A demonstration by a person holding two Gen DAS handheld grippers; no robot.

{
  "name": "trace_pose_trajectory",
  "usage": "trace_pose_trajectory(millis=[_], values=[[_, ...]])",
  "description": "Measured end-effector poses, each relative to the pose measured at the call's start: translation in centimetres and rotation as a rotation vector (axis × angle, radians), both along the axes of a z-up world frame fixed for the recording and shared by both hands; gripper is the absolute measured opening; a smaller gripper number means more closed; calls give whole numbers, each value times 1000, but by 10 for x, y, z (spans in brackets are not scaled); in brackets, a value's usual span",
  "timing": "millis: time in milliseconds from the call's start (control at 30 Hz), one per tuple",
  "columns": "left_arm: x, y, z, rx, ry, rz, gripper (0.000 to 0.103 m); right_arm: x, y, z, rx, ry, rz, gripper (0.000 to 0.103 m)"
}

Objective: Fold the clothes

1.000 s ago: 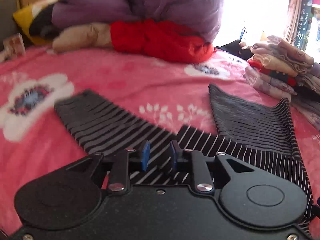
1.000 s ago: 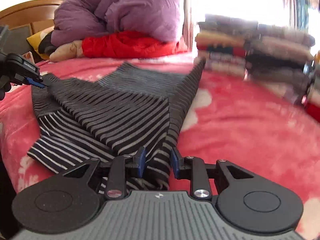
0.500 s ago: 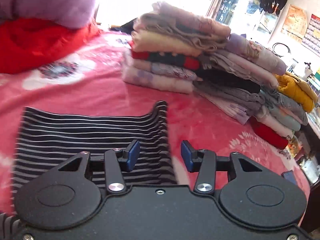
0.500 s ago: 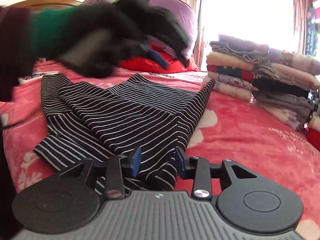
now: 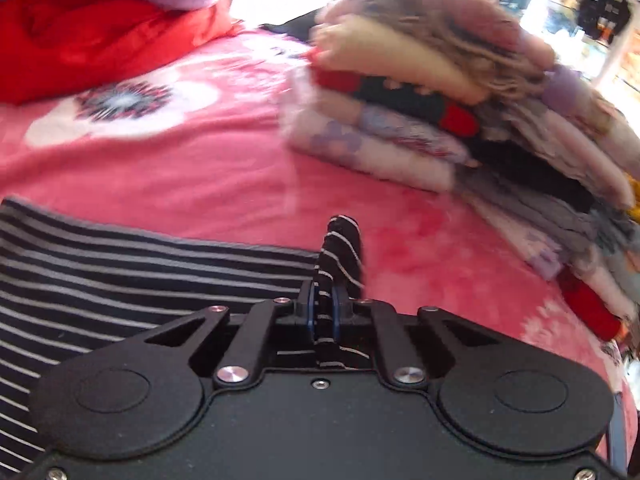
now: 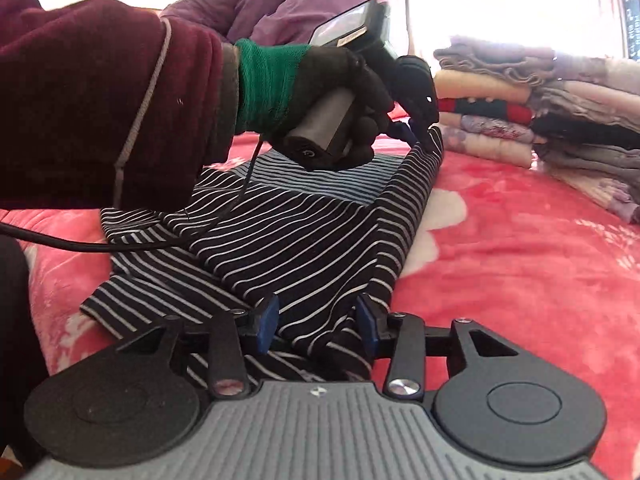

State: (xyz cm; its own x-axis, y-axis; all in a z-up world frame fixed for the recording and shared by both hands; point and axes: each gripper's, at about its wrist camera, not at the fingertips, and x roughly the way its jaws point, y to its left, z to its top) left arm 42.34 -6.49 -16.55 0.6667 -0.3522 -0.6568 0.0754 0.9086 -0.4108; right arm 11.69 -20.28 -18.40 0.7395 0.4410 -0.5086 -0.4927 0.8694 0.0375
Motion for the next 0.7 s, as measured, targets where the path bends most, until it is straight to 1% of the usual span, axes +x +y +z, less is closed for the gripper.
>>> trace_pose_trajectory(millis=[67, 167, 233, 400, 700], values=[[-1, 10, -6, -35, 6, 18, 7, 0, 2, -1, 0, 9, 21, 44], [-2, 14, -11, -62, 12, 30, 8, 0, 3, -3, -18, 13, 33, 44], [-1, 17, -15, -82, 24, 50, 12, 2, 3, -3, -18, 23, 34, 44], [-4, 1, 0, 8, -35, -7, 13, 2, 5, -4, -31, 17, 32, 44], [-9, -29, 28, 175, -145, -113, 13, -2, 1, 0, -12, -22, 15, 44]])
